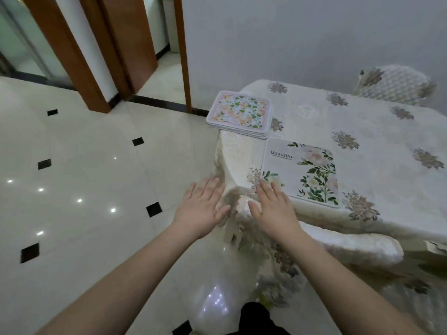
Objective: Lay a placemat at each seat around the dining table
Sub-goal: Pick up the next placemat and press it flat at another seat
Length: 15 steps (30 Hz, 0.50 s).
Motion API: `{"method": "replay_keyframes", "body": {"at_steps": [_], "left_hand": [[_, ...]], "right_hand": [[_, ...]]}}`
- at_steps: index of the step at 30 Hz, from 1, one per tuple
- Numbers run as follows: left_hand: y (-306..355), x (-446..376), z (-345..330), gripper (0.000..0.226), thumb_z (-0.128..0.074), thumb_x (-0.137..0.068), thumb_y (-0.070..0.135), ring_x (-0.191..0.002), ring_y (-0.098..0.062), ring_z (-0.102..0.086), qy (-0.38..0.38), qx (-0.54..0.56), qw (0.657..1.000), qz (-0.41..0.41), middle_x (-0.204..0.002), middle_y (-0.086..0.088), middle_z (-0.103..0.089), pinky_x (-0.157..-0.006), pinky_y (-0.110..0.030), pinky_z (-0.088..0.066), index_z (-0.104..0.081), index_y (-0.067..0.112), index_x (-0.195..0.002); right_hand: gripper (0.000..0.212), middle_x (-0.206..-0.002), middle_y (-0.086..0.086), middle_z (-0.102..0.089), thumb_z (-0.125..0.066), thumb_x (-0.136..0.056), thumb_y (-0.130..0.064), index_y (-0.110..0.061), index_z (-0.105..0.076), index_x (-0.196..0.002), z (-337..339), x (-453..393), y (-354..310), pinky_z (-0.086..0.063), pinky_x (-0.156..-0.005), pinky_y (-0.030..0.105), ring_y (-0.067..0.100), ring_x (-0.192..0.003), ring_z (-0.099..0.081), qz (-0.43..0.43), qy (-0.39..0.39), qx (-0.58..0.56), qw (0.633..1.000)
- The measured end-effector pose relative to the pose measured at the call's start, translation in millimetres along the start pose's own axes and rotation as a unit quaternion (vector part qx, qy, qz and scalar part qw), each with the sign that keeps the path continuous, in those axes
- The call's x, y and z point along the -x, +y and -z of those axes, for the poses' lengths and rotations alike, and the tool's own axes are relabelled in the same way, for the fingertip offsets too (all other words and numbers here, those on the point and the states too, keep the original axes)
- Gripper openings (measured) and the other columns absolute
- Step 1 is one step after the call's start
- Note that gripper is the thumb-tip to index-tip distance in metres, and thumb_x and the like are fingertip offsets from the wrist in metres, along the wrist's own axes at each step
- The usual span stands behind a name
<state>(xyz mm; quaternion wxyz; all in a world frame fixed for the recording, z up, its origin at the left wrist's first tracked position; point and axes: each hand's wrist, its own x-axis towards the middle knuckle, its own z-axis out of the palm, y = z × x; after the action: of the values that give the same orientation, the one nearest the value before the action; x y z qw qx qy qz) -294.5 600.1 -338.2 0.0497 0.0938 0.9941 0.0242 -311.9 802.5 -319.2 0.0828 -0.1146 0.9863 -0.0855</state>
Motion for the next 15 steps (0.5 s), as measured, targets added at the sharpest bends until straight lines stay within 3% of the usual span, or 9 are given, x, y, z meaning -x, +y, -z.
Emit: {"method": "replay_keyframes", "body": {"at_steps": [9, 13, 15], "left_hand": [[-84, 66, 12, 0.085, 0.004, -0.087, 0.063, -0.154, -0.021, -0.004, 0.061, -0.031, 0.993, 0.093, -0.167, 0.001, -0.009, -0.117, -0.041, 0.008, -0.021, 0.022, -0.157], [-100, 68, 9, 0.07, -0.023, -0.095, 0.058, -0.144, -0.026, -0.037, 0.077, -0.039, 0.989, 0.122, -0.154, -0.006, -0.043, -0.115, -0.041, -0.01, -0.05, 0.016, -0.145], [-103, 60, 7, 0.067, -0.029, -0.095, 0.055, -0.139, -0.026, -0.045, 0.084, -0.035, 0.988, 0.123, -0.148, -0.008, -0.051, -0.114, -0.04, -0.015, -0.054, 0.013, -0.141]], "right_hand": [[0.064, -0.165, -0.004, -0.006, -0.023, -0.102, -0.05, -0.021, -0.009, -0.158, -9, -4, -103, -0.003, -0.12, 0.038, 0.017, -0.152, -0.002, 0.091, 0.007, 0.013, 0.996], [0.085, -0.164, -0.001, -0.017, 0.003, -0.082, -0.058, -0.022, -0.016, -0.157, -20, -15, -115, -0.008, -0.119, 0.042, 0.021, -0.151, -0.01, 0.103, 0.02, 0.052, 0.993], [0.082, -0.159, 0.003, -0.031, -0.007, -0.085, -0.056, -0.019, -0.03, -0.154, -25, -24, -114, -0.011, -0.117, 0.044, 0.025, -0.148, -0.024, 0.098, 0.035, 0.062, 0.993]]}}
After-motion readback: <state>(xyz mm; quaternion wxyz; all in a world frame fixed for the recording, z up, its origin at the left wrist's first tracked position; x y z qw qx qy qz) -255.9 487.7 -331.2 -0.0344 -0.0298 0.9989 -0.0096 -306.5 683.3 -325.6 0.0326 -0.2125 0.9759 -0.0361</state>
